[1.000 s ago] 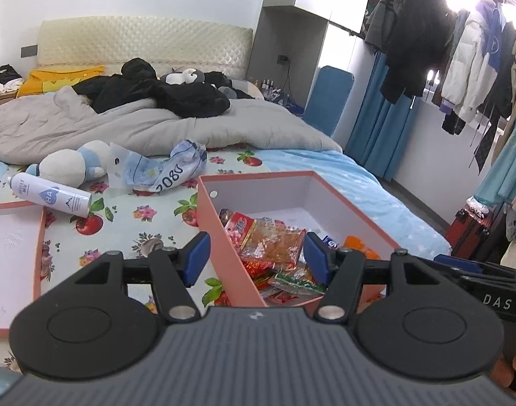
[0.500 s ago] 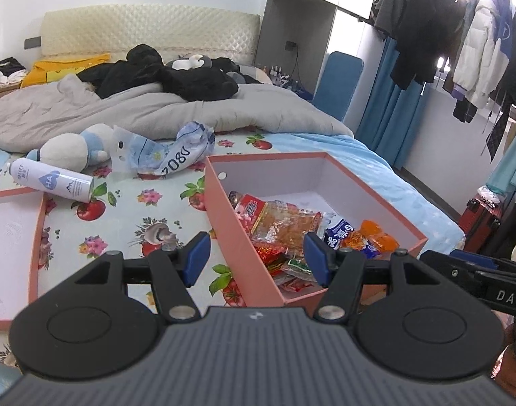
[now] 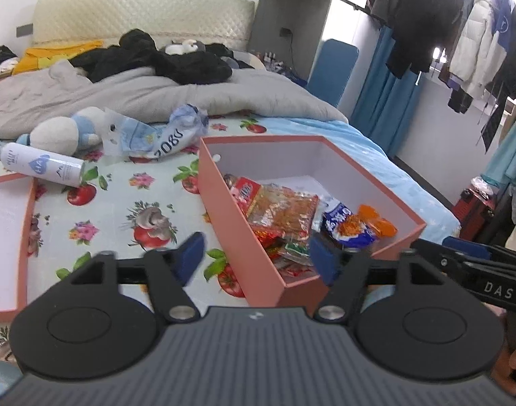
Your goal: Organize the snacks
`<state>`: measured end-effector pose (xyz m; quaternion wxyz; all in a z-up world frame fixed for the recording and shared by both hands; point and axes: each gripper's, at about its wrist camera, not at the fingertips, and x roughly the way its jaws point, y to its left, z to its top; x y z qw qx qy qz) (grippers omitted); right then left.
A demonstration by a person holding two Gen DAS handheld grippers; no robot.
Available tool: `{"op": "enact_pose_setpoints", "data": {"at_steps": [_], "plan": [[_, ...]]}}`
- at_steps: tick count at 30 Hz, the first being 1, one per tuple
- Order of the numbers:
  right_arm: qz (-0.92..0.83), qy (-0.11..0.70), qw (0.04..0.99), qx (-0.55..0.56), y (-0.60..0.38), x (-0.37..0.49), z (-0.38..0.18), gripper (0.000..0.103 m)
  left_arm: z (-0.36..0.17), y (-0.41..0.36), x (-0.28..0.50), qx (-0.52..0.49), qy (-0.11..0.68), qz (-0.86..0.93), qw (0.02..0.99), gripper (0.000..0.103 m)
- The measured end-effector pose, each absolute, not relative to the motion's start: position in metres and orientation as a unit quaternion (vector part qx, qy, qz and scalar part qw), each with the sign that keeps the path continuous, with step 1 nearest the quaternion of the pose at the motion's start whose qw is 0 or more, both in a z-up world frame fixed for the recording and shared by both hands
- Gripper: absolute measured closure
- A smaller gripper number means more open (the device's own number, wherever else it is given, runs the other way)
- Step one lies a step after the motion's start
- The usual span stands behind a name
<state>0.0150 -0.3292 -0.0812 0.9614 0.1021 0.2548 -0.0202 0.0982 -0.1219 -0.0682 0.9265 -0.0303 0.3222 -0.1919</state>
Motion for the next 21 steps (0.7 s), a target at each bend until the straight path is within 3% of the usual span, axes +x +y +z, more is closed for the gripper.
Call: {"op": "enact_pose_setpoints", "data": {"at_steps": [4,5,6,9,21], "plan": [[-0.028,0.253,0.962,0.102,-0.3307,0.0157,-0.0827,0.031,-0.0679,-0.1244,0.0964,-0.019,0.315,-0.183,0.931,0.009],[-0.03,0.254,0.962,0.1,-0.331,0.0164,-0.083,0.025,-0.0678,-0.1242,0.0968,-0.019,0.313,-0.18,0.932,0.006],[-0.032,0.254,0.962,0.098,-0.3313,0.0169,-0.0831,0.011,-0.0675,-0.1235,0.097,-0.021,0.313,-0.178,0.933,0.005],[-0.035,0.255,0.962,0.093,-0.3327,0.0171,-0.0829,0.0,-0.0669,-0.121,0.0985,-0.025,0.314,-0.172,0.934,0.004],[-0.038,0.246,0.964,0.096,-0.3355,0.0159,-0.0798,0.0,-0.0633,-0.1185,0.1003,-0.022,0.315,-0.161,0.935,0.002]]}}
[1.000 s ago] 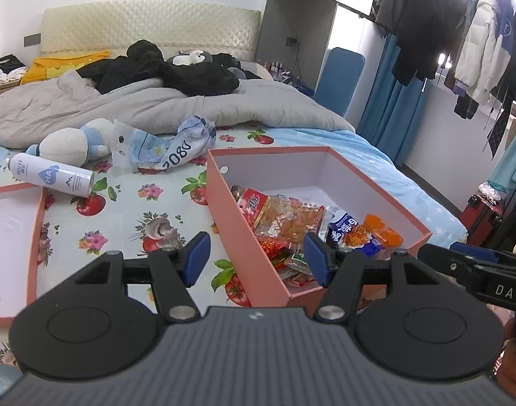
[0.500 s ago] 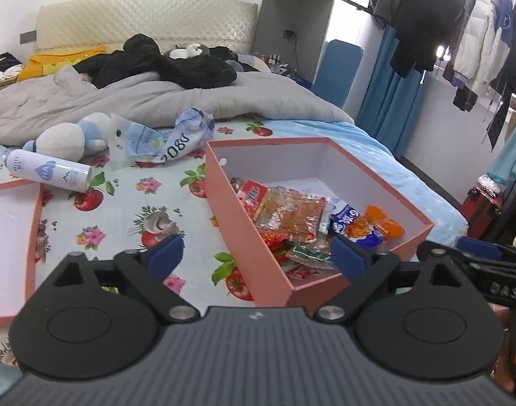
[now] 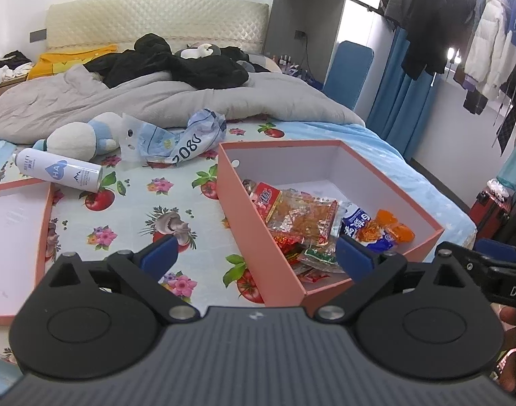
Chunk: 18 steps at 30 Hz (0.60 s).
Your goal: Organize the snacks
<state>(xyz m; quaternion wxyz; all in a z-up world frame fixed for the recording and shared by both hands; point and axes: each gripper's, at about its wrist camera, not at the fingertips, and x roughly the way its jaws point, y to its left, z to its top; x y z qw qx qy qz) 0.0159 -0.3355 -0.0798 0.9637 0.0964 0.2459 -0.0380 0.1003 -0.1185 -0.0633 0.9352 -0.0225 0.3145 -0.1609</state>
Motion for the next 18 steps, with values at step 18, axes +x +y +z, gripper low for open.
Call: {"op": "enact_pose_setpoints", "data": {"at_steps": [18], "plan": [[-0.043,0.244,0.964,0.096,-0.3359,0.0173,-0.0786,0.0,-0.0627,-0.1143,0.1004,-0.019,0.318,-0.141,0.937,0.001]]}}
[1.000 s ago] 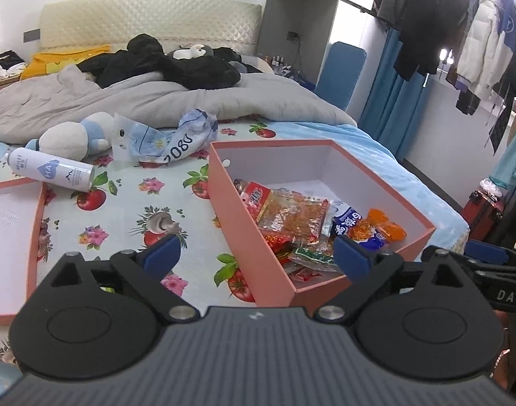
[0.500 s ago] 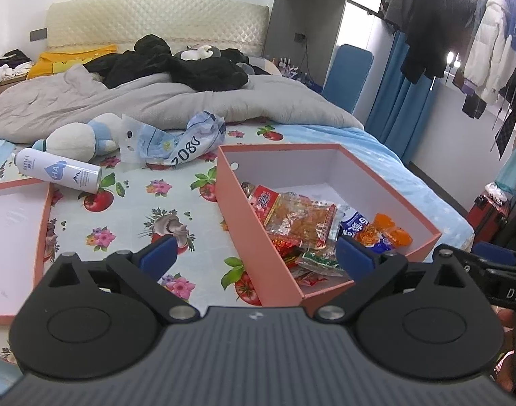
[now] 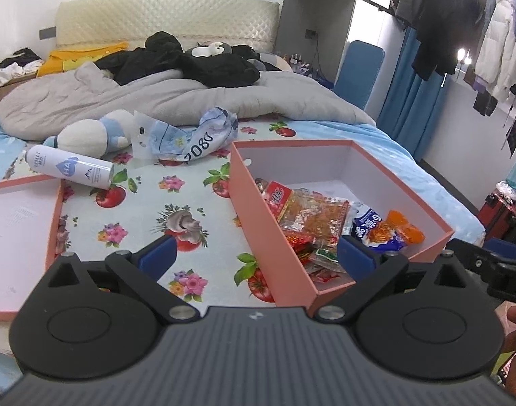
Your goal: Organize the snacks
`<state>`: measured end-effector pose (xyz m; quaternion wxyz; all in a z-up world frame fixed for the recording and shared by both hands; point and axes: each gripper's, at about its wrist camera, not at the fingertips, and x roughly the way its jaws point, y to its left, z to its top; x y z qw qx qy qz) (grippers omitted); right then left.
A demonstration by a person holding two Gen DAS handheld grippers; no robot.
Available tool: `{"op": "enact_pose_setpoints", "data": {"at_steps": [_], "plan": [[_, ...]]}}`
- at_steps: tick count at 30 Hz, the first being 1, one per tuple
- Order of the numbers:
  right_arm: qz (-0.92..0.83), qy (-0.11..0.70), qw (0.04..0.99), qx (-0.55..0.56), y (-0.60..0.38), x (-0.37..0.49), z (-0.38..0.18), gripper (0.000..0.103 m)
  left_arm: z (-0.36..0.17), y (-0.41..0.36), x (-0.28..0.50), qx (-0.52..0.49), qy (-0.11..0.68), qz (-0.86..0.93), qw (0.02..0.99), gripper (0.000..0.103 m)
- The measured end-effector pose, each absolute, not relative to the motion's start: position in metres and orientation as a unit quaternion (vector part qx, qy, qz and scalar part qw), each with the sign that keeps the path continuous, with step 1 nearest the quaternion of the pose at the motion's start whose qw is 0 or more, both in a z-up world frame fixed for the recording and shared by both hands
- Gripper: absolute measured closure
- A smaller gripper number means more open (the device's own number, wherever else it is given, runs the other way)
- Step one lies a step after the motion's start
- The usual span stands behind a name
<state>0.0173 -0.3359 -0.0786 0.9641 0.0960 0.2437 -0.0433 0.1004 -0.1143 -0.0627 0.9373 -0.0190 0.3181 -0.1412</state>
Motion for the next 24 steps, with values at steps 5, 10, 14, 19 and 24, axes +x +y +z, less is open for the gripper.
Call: {"op": "enact_pose_setpoints", "data": {"at_steps": [5,10,14,19,24], "plan": [[-0.044,0.24,0.965,0.095,-0.3356,0.0169,-0.0766,0.0,-0.0618,-0.1151,0.0996,-0.018,0.318,-0.148,0.936,0.001],[-0.045,0.24,0.965,0.092,-0.334,0.0174,-0.0765,0.0,-0.0614,-0.1157,0.0998,-0.02,0.317,-0.148,0.937,0.001],[-0.046,0.241,0.965,0.092,-0.3347,0.0179,-0.0767,0.0,-0.0607,-0.1149,0.0998,-0.021,0.313,-0.148,0.938,0.001],[-0.048,0.242,0.965,0.091,-0.334,0.018,-0.0775,0.0,-0.0606,-0.1146,0.0998,-0.023,0.314,-0.147,0.938,0.001],[-0.048,0.242,0.965,0.09,-0.3336,0.0175,-0.0783,0.0,-0.0615,-0.1118,0.1005,-0.025,0.316,-0.147,0.937,0.001]]}}
